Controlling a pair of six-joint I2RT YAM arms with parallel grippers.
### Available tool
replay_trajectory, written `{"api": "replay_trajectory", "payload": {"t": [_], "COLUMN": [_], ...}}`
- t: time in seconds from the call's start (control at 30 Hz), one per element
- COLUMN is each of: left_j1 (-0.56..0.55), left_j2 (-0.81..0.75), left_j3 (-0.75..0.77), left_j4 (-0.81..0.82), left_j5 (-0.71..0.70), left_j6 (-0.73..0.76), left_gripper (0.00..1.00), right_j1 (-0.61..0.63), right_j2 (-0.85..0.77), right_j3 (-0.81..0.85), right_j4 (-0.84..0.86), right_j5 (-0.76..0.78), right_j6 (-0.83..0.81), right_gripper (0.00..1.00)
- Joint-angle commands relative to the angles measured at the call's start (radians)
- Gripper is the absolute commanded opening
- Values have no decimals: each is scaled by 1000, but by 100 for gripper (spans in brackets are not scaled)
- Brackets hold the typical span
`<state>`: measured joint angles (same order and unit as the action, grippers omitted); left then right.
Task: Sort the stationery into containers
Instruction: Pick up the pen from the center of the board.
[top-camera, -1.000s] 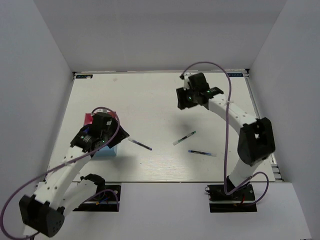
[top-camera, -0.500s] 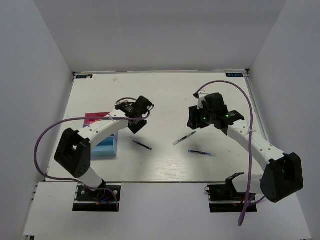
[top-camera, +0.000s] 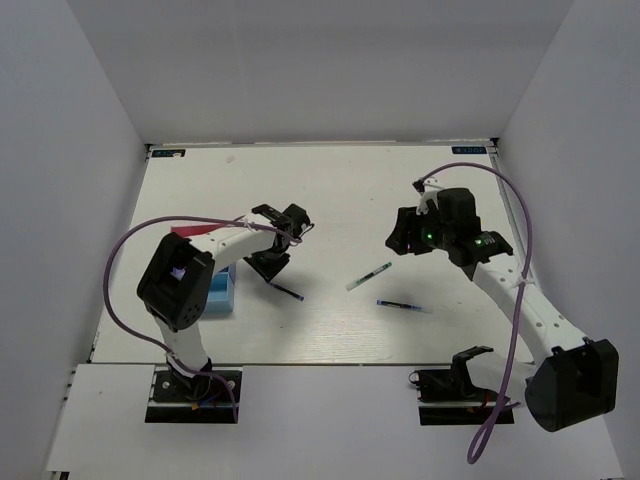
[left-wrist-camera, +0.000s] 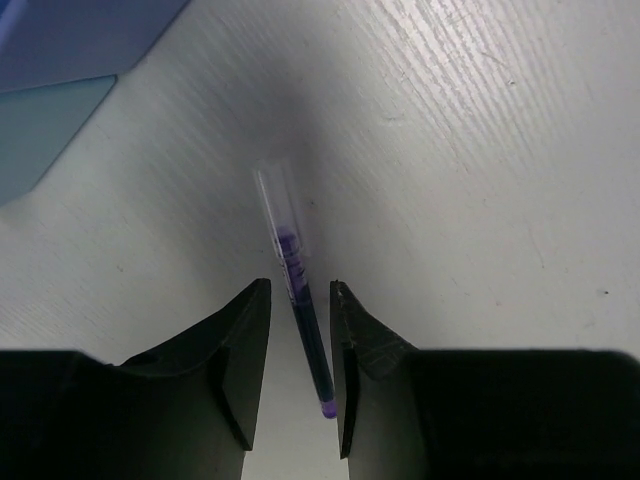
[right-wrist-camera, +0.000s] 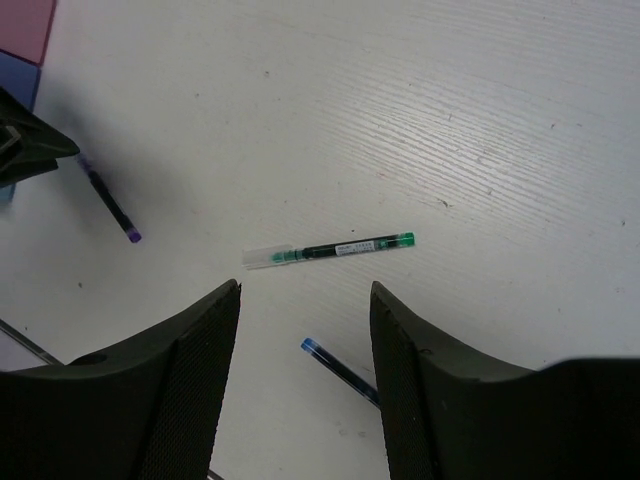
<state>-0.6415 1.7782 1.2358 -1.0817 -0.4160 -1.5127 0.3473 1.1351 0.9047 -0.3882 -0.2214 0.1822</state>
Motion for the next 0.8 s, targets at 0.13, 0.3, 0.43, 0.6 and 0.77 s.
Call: {"api": "replay_trajectory", "payload": {"t": [0.13, 0.3, 0.43, 0.6, 0.77], "left_j1": [-24, -30, -38, -46, -47], "left_j2": [30, 44, 43, 43, 58], "left_j3": [10, -21, -71, -110, -125], "left_j4": [2, 38, 74, 117, 131], "left_j5": [-18, -9, 3, 9, 14], "left_j6": [-76, -86, -109, -129, -135], "left_gripper": [41, 41, 41, 39, 22], "right_j1": [-50, -70, -91, -113, -136], "right_j2": [-41, -44, -44, -43, -49], "right_j3": [-12, -15, -15, -15, -20], "right_j4": [25, 28, 22, 22, 21], "right_j5": [-76, -110, -136, -153, -180], "right_j6": [31, 36, 46, 54, 72], "right_gripper": [58, 58, 58, 58, 58]}}
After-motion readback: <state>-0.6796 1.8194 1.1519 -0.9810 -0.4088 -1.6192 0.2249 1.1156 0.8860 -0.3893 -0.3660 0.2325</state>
